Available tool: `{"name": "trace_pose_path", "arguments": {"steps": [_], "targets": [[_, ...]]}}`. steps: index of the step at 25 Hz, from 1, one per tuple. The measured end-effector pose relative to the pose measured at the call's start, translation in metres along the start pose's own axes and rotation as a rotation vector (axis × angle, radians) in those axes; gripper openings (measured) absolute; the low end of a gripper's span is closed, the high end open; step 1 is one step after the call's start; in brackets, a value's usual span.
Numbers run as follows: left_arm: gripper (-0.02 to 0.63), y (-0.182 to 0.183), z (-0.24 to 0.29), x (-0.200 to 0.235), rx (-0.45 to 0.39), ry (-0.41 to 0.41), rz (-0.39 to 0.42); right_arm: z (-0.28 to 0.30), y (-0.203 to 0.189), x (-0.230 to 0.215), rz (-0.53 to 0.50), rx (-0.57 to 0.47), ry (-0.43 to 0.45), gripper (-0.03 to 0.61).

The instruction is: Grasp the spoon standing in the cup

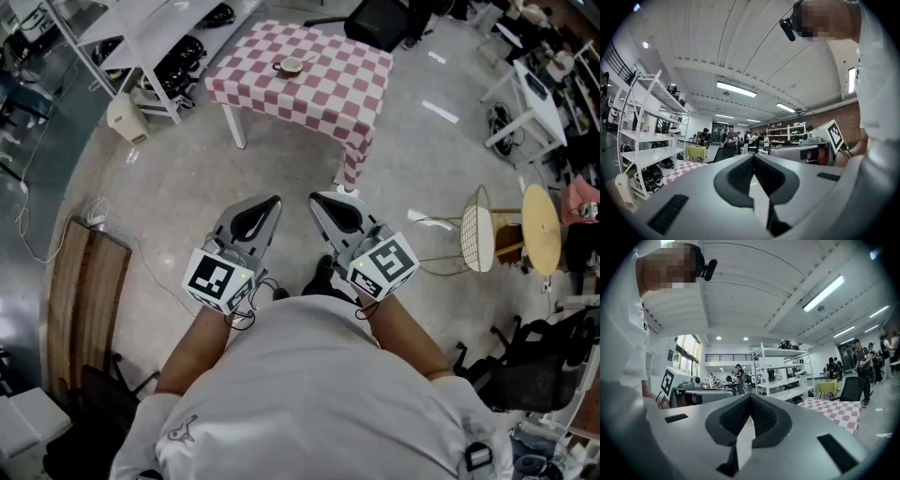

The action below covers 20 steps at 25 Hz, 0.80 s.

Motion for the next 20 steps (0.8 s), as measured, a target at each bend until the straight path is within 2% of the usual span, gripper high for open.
{"name": "trace_pose_path", "arguments": {"steps": [6,11,20], "targets": [[0.011,-0.007,0.017,0.010,0.005,0.020,-0.015,0.005,-0.004,-0.023,0.004,0.005,0.014,0.031],[0.011,-0.015,0.041,0.018,0.024,0.036,-0.024,0.006,-0.006,-0.051,0.016,0.019,0.071,0.031],[0.011,-0.024,0.121,0.042,0.042,0.094,-0.037,0.007,-0.011,-0.148,0.034,0.049,0.072,0.031]]}}
Point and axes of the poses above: the fingertips, and each gripper's own axes: z forward along the fingers, x to its left, y out of its top, the point moved 7 cm from there along -z, backward along the fingers, and after that the axes turned 2 degrees about -x, right-handed, at the moved point
